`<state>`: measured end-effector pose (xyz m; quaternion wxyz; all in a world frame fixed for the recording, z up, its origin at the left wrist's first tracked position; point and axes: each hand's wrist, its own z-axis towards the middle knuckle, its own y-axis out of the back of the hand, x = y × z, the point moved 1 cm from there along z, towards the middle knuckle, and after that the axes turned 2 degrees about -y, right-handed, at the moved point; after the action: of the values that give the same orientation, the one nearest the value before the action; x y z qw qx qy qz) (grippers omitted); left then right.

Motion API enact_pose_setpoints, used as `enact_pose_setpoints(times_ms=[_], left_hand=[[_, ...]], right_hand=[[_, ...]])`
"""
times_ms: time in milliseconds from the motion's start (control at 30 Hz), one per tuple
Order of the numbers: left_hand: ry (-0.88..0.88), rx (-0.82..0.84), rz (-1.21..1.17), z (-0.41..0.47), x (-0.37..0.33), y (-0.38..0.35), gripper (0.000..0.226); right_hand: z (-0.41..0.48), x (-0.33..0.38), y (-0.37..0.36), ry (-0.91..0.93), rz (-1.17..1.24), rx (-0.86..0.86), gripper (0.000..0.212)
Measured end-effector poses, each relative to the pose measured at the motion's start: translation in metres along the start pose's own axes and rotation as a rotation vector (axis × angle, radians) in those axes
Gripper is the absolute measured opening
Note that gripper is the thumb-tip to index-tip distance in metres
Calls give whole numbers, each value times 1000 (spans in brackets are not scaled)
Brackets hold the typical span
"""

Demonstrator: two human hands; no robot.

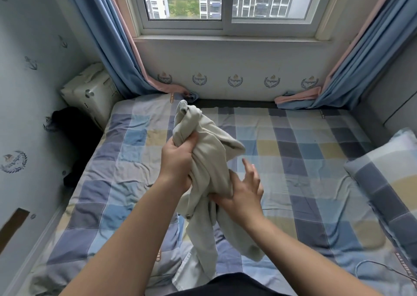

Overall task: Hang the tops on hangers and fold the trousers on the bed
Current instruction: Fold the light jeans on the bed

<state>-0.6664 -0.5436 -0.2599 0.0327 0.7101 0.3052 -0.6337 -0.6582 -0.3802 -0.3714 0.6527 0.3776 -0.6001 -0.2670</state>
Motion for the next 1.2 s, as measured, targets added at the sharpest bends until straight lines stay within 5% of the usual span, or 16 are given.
enact_pose_setpoints(times_ms=[133,233,333,467,567,667,733,833,900,1033,1200], left_hand=[[34,-1,16,8,-4,1,12],[56,-88,83,32,-3,14,22],[118,-4,176,44,-2,25,39],[-33,40,589,20,13,35,68],[-189,131,734,-16,37,33,40],[77,445,845,-42,69,24,66],[165,533,874,-46,89,23,61],[51,419,797,-38,101,19,9],[23,308,656,-32,97,17,16],[84,104,327,-14,75,21,18],[161,18,225,6,54,28,24]], right_hand=[[14,4,7,-123,207,262,18],[23,-3,19,-136,163,289,33],[34,-6,31,-187,287,243,40],[53,8,54,-236,556,186,32],[63,25,73,-334,773,193,26],[73,38,87,-396,922,202,33],[79,44,93,-423,1015,198,30],[83,45,97,-462,1163,162,19],[82,37,95,-472,1264,177,18],[59,8,89,-350,1020,316,23],[2,-28,68,-75,613,758,93]])
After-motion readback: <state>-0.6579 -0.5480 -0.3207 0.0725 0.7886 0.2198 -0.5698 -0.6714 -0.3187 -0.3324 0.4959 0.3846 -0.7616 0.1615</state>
